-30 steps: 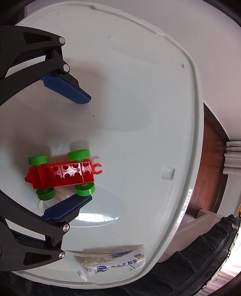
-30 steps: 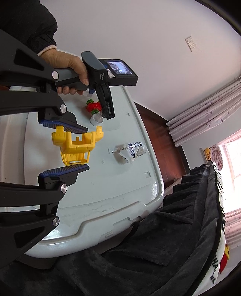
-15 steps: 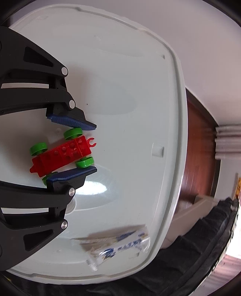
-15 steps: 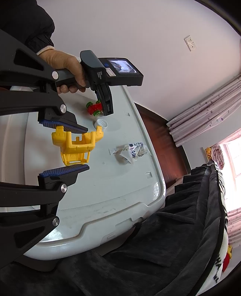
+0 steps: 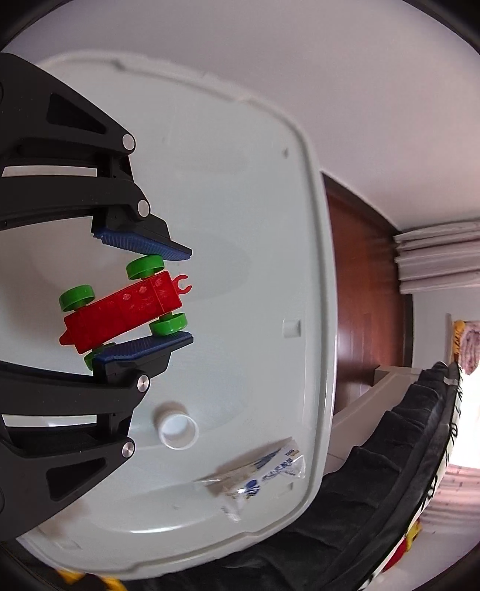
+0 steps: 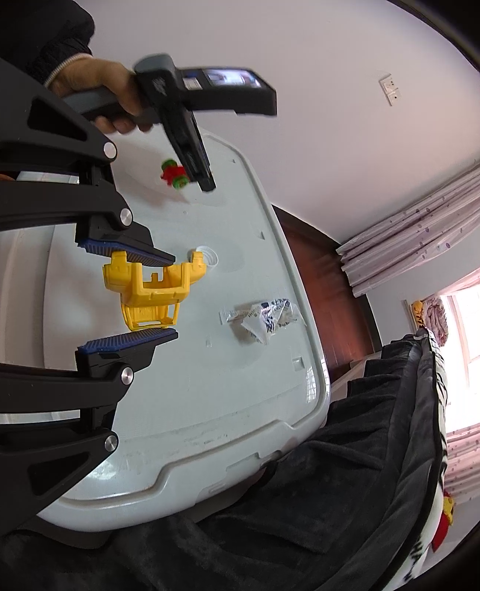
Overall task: Collect trash
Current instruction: 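Carry both toys over the orange bucket and open both tools to drop them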
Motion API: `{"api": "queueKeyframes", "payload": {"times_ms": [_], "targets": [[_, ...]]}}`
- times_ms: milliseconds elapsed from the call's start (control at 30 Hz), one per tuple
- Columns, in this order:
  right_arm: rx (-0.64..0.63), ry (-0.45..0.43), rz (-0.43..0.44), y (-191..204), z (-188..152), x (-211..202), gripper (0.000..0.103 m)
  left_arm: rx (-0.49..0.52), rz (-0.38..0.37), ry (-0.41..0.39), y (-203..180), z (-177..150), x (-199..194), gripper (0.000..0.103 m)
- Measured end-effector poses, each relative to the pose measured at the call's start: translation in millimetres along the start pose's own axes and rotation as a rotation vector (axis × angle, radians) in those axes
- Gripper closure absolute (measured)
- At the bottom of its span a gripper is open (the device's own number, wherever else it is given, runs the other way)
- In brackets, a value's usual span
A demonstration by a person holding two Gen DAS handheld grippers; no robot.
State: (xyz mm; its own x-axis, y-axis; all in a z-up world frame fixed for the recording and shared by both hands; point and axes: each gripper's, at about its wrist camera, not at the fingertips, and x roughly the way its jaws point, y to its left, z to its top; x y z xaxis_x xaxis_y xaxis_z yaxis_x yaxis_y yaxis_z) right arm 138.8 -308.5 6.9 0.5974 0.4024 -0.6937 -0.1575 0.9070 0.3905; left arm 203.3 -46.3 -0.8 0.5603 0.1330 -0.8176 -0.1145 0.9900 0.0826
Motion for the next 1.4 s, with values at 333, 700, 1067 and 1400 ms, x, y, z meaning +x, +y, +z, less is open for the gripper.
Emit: {"api": "queueKeyframes", "payload": {"times_ms": [333,700,1067,1400], "targets": [[-0.138,-0.008,-0.031,36.6,-11.3,1.2,0.069,0.114,0.018,-0.118,15.2,-58.2,-81.5,0.063],[-0.123,0.012,0.015,50.6,-58.9,-30.3,0.069,0.074,-0.102,-0.088,33.4,-137.7,-136.1,0.063],[-0.185,0.075,0.067,82.9,-138.0,-86.4,0.069,0.154,-0.189,0.033,42.6,-219.9,-152.1,0.063],[-0.217,0.208,0.049,87.0,-195.0,-95.5,0.068,0.172,-0.239,0.117,45.9,-262.7,-150.3,0.063]]}}
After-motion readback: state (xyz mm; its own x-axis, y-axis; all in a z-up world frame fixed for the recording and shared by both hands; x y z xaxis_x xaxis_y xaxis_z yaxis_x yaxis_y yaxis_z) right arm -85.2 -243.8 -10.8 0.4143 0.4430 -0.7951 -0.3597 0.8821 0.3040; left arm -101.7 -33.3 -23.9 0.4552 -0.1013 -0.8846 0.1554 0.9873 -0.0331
